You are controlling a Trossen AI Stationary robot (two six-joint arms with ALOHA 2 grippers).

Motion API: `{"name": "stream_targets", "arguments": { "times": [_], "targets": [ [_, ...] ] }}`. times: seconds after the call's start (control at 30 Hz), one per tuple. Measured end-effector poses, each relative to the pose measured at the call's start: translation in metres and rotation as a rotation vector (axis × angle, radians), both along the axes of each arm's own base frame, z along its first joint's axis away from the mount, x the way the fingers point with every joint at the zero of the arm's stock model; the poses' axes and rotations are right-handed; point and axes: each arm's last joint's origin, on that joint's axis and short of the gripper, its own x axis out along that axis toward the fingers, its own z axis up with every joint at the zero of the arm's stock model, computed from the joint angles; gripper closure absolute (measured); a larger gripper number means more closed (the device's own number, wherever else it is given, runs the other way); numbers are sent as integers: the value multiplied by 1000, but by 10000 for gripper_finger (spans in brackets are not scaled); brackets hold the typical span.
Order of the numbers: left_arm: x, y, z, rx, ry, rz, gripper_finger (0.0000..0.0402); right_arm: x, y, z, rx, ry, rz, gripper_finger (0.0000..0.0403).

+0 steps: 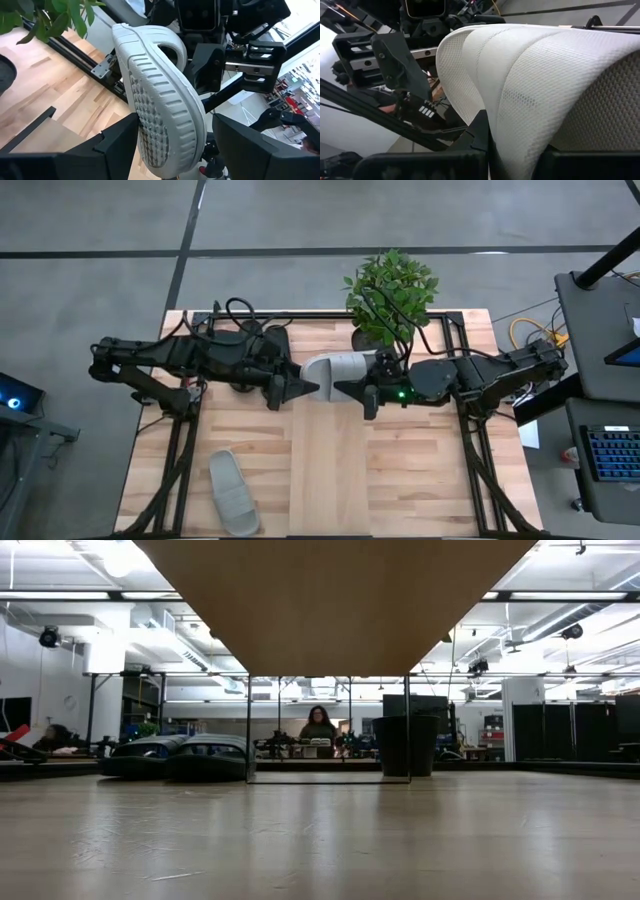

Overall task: Pick and place slides into the shelf
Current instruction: Put the right gray slipper on the shelf

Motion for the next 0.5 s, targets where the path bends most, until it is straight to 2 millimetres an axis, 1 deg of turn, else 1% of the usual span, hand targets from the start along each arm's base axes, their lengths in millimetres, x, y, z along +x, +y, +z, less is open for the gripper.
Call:
{"name": "stream_targets", "arguments": {
  "times": [0.1,0.2,0.27,0.5],
  "targets": [
    [0,0,0,3,1,12,168,0,-1,0,-1,1,-3,394],
    [0,0,0,3,1,13,197,0,-1,0,-7,0,-1,394],
    [0,0,0,4,3,13,228,0,-1,0,-7,0,1,394],
    [0,1,-1,18,10,23,358,-1,-1,1,-10,0,-1,390]
  ]
}}
